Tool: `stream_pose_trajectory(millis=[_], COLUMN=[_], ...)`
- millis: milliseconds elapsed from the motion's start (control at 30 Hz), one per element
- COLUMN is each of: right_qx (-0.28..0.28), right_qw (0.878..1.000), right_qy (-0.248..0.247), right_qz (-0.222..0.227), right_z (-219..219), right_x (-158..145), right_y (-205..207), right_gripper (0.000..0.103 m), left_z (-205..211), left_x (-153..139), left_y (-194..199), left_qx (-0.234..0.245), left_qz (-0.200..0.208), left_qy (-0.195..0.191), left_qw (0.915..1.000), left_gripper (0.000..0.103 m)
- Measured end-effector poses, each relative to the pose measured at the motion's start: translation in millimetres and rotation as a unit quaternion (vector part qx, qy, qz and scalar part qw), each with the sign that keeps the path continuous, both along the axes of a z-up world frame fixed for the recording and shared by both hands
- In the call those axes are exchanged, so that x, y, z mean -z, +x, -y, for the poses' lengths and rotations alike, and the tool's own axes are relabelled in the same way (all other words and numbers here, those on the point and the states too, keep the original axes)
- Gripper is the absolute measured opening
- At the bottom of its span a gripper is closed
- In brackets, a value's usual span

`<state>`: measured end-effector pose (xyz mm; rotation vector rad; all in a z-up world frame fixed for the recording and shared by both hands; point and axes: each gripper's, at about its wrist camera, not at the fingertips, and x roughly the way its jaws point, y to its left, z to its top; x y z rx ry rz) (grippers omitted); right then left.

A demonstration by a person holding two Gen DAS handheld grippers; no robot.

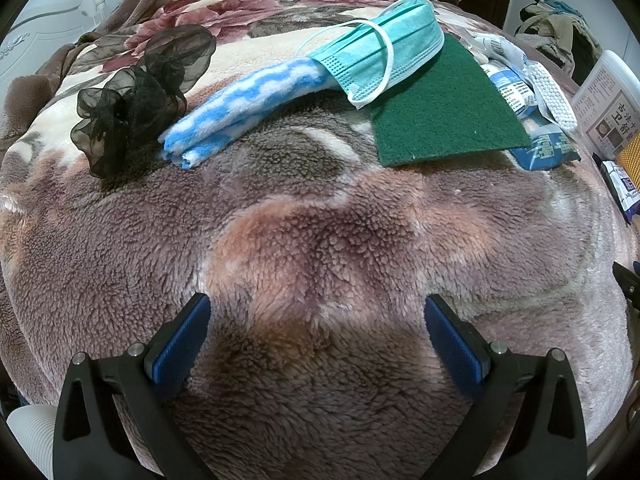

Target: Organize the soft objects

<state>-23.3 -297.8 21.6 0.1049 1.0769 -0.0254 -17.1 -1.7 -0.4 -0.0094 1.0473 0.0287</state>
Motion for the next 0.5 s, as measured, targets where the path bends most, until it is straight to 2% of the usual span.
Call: stream_pose_trajectory(millis=[500], right_qx=[0.000], right_qw=[1.000], right_qy=[0.000], right_qz=[0.002], right_z=[0.3], right_x=[-0.4], right_y=[-1.4], right_gripper=[0.103], left_z=[0.0], left_x=[0.2], left_y=[-1.0], left_qx=[0.000], left_qz=[0.001], left_qy=[0.000], left_qw=[1.0000], left_gripper=[0.103])
